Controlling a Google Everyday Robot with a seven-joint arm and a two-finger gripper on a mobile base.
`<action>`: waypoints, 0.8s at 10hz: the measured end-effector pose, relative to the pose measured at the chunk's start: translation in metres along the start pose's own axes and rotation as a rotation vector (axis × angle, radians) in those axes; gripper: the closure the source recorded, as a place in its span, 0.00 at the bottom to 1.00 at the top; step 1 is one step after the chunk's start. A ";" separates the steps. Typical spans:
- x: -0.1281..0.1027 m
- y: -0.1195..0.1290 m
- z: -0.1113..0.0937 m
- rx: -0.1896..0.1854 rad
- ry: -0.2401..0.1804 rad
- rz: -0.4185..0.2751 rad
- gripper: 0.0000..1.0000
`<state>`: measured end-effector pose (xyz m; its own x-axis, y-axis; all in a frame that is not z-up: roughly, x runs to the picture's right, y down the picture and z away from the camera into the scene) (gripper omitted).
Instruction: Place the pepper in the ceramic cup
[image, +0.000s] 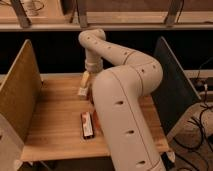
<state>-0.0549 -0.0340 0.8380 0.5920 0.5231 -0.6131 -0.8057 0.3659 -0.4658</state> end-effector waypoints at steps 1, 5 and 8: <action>0.001 -0.001 0.000 0.000 -0.001 0.002 0.20; -0.011 0.006 0.006 0.034 -0.024 -0.068 0.20; -0.011 0.013 0.015 0.062 -0.016 -0.100 0.20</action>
<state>-0.0725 -0.0235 0.8479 0.6697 0.4935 -0.5550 -0.7424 0.4636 -0.4836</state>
